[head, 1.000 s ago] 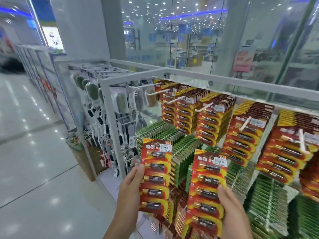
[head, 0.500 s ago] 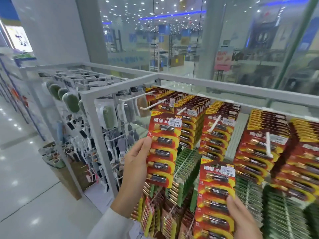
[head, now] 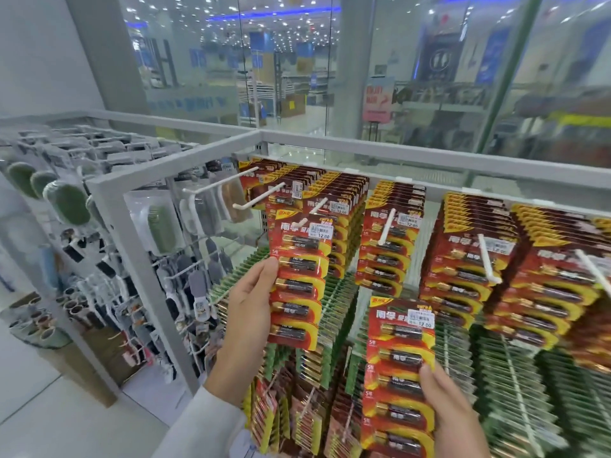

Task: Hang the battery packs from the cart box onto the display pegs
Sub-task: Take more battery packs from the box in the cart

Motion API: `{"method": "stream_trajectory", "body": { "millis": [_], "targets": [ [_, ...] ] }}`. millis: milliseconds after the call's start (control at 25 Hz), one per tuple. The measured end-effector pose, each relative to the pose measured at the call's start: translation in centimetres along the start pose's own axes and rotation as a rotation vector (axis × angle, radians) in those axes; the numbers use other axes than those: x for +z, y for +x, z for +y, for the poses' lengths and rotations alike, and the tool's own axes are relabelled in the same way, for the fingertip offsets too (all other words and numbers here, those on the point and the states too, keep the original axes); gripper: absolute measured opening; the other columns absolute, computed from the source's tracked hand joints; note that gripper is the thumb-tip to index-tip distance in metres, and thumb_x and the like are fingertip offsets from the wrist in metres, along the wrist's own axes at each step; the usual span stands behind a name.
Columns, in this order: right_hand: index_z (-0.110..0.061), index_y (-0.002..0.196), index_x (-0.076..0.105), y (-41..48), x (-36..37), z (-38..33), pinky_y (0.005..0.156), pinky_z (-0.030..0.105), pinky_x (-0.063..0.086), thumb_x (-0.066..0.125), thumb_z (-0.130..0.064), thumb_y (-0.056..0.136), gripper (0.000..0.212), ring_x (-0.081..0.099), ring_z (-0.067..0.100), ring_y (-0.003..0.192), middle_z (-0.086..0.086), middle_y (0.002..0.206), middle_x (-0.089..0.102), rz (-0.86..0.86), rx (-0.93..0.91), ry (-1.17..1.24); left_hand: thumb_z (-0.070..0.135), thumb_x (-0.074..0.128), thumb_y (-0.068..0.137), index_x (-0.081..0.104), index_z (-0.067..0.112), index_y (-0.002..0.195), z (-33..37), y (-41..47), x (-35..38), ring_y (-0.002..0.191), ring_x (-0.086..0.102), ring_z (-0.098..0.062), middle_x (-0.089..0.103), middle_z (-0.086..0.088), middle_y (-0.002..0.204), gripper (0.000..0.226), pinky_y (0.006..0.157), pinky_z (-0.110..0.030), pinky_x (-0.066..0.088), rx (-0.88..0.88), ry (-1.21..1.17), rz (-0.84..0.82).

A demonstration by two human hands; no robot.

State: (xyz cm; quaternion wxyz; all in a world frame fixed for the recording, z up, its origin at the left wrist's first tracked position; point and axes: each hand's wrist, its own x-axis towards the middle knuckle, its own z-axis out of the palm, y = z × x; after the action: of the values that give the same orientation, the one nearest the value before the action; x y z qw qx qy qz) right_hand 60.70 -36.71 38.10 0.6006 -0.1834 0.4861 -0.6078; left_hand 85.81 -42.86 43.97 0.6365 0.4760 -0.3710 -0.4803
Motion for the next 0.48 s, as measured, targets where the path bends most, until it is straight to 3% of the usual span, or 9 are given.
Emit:
{"method": "stream_trajectory", "body": {
  "millis": [80, 200, 320, 480],
  "targets": [
    [-0.02, 0.108, 0.067, -1.6, 0.9, 0.1, 0.079, 0.049, 0.053, 0.06, -0.029, 0.093, 0.019, 0.075, 0.038, 0.079, 0.007, 0.087, 0.08, -0.196, 0.052, 0.01, 0.038, 0.053, 0.107, 0.078, 0.024, 0.104, -0.4, 1.3, 1.0, 0.079, 0.076, -0.036, 0.079, -0.014, 0.099, 0.029, 0.064, -0.041, 0.063, 0.008, 0.019, -0.012],
    [-0.022, 0.113, 0.069, -2.1, 0.5, -0.8, 0.09, 0.055, 0.053, 0.067, -0.031, 0.08, 0.035, 0.073, 0.039, 0.099, 0.01, 0.104, 0.079, -0.049, -0.007, -0.019, 0.039, 0.05, 0.108, 0.073, 0.025, 0.108, -1.1, 3.7, 2.5, 0.08, 0.079, -0.028, 0.081, -0.008, 0.099, 0.026, 0.062, -0.036, 0.064, 0.02, 0.03, -0.016],
    [-0.019, 0.124, 0.068, -2.5, -1.2, -1.7, 0.1, 0.06, 0.049, 0.07, -0.035, 0.079, 0.047, 0.069, 0.04, 0.112, 0.01, 0.115, 0.076, -0.053, -0.048, 0.001, 0.042, 0.05, 0.108, 0.071, 0.027, 0.111, -1.8, 5.7, 3.9, 0.085, 0.079, -0.03, 0.08, -0.007, 0.103, 0.026, 0.069, -0.04, 0.064, 0.022, 0.037, -0.02],
    [-0.022, 0.122, 0.07, -3.9, -2.6, -3.0, 0.095, 0.056, 0.053, 0.073, -0.038, 0.075, 0.05, 0.071, 0.036, 0.11, 0.007, 0.113, 0.077, -0.022, -0.127, 0.003, 0.043, 0.05, 0.108, 0.071, 0.03, 0.11, -2.9, 7.3, 4.4, 0.085, 0.078, -0.029, 0.08, -0.007, 0.104, 0.025, 0.074, -0.044, 0.064, 0.035, 0.011, -0.014]
  ]
}}
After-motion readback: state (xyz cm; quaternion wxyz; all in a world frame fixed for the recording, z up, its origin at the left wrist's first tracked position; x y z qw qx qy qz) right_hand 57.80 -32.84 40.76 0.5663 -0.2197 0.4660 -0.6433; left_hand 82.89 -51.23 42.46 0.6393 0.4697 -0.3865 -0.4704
